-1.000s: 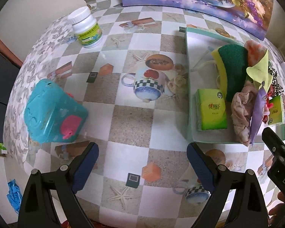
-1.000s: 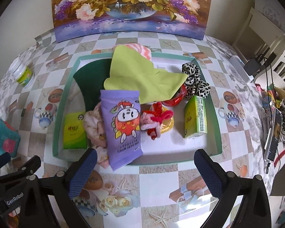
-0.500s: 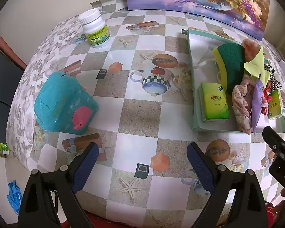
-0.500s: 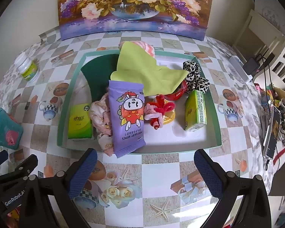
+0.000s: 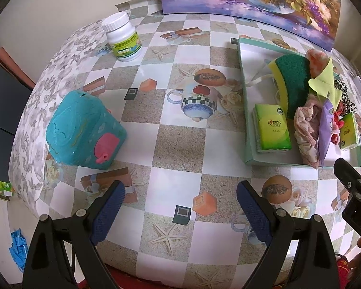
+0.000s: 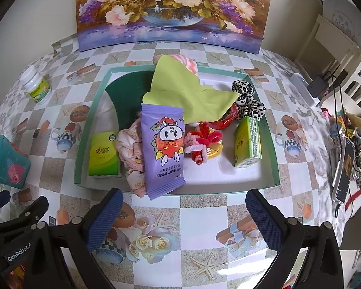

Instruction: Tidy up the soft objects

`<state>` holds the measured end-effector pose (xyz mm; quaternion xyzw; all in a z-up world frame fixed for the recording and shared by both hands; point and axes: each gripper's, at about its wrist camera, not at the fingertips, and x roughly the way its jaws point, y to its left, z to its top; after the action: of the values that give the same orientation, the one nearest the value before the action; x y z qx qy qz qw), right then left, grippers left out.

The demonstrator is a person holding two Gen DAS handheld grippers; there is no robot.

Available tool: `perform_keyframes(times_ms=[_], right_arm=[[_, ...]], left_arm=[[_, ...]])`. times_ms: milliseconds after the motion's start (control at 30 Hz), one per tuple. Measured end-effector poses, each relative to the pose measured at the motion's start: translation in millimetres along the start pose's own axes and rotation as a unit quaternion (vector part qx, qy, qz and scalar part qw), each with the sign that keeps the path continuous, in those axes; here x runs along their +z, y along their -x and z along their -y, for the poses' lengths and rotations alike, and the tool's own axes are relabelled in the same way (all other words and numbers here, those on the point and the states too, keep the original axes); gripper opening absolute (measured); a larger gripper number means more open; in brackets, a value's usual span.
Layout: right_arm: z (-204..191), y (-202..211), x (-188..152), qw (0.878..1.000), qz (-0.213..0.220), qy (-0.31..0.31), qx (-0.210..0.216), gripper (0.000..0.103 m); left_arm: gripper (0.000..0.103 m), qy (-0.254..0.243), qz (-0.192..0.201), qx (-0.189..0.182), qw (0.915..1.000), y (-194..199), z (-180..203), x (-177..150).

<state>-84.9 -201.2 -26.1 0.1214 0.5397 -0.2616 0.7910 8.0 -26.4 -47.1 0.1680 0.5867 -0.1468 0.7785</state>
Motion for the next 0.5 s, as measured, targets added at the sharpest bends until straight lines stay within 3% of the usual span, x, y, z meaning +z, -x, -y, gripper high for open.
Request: perform_keyframes(times_ms=[500], right_arm=[[0.5,-0.9,0.0,1.000,0.000,0.000,0.000,0.103]], left_arm=[[0.094,0.000,-0.001,0.000,1.0000,-0.7,0.5,-0.7]])
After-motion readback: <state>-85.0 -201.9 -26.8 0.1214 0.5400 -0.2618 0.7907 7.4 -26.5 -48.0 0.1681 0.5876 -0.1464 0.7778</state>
